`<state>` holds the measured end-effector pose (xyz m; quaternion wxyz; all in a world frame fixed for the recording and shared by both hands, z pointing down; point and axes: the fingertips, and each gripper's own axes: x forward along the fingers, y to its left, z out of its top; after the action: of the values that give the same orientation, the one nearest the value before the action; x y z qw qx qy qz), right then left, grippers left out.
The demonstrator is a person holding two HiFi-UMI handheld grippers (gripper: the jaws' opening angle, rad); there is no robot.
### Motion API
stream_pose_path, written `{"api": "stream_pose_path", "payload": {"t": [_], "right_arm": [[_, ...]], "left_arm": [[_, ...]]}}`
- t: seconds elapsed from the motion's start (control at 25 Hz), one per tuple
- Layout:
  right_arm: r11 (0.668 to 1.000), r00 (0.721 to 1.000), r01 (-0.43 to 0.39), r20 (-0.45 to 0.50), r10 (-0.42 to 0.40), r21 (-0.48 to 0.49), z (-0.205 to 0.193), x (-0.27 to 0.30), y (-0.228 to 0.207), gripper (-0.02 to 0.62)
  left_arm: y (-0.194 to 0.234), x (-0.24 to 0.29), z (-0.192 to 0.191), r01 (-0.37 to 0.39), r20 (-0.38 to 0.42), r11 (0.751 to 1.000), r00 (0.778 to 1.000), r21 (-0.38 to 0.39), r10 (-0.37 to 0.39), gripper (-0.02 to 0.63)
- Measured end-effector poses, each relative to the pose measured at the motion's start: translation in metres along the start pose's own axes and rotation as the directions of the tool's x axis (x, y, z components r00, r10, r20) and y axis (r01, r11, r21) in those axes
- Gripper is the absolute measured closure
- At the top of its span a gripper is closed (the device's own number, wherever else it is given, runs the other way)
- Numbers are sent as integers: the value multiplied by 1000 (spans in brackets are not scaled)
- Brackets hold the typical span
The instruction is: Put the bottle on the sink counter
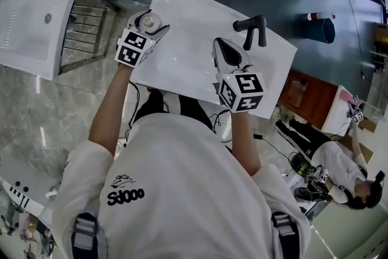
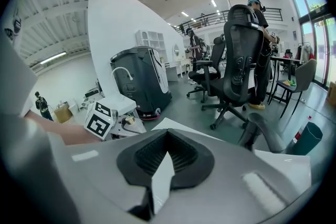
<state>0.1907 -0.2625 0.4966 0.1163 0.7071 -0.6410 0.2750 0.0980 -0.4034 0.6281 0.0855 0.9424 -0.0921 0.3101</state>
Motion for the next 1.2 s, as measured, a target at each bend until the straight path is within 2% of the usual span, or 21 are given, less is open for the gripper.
{"api": "stream_pose_path", "payload": {"t": [0.24, 1.08, 1.2], "right_arm": [[1000, 1000, 18, -21, -17, 17, -3, 5, -5, 584], [1000, 998, 10, -66, -8, 17, -3, 25, -14, 584], [1000, 998, 5, -70, -4, 14, -3, 28, -13, 584]], "left_arm": [[0, 17, -4, 20, -47, 998, 999, 67, -17, 262], [4, 44, -18, 18, -47, 996, 999, 86, -14, 262], [2, 46, -17, 12, -51, 994, 999, 109, -7, 262]]}}
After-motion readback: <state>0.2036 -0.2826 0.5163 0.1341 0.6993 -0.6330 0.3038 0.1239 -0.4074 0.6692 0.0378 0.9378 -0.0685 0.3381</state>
